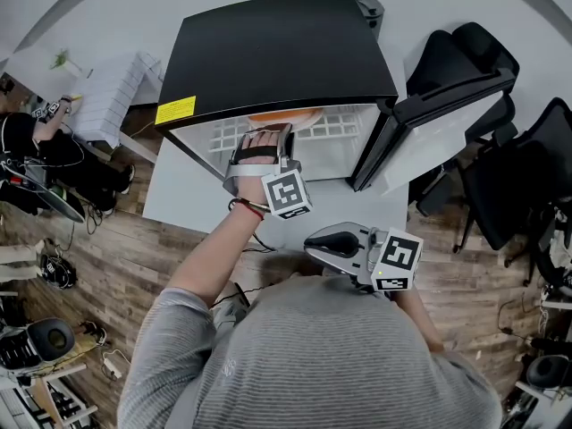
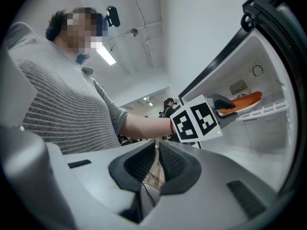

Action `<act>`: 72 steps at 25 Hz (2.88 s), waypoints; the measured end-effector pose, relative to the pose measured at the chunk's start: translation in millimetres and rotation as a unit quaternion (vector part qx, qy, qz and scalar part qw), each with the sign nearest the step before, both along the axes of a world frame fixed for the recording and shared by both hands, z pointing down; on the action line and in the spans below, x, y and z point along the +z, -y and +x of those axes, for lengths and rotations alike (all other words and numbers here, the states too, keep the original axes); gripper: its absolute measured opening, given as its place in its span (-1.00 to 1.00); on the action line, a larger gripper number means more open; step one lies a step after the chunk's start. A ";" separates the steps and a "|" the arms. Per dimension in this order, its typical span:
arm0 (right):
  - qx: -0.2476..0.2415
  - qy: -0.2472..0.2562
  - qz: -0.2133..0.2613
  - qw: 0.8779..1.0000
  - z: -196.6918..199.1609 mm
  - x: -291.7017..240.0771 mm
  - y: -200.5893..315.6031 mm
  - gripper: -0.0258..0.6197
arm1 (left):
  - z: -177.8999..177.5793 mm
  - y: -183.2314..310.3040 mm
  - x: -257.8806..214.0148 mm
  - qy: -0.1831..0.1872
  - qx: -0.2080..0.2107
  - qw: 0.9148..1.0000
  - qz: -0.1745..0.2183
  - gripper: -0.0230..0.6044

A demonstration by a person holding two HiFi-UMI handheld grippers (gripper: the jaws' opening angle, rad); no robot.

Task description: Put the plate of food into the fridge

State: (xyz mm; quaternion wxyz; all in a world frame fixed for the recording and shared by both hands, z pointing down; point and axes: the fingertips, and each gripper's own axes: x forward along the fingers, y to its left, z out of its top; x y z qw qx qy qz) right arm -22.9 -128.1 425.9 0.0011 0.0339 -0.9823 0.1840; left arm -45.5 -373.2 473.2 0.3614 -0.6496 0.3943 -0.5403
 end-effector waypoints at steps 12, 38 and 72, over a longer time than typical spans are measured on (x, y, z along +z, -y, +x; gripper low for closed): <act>0.000 0.000 0.000 1.000 1.1 -0.1 0.4 -0.87 | 4.3 -7.0 1.1 0.040 0.033 0.997 -0.049 -0.55; -0.027 -0.007 0.003 1.000 -8.9 2.1 -12.8 -0.87 | -8.4 -54.5 -24.8 -0.319 -0.020 0.941 -0.113 -0.55; 0.115 -0.044 0.045 0.991 1.2 14.3 27.5 -0.87 | -6.3 -131.3 -42.1 -0.573 0.003 0.806 -0.146 -0.89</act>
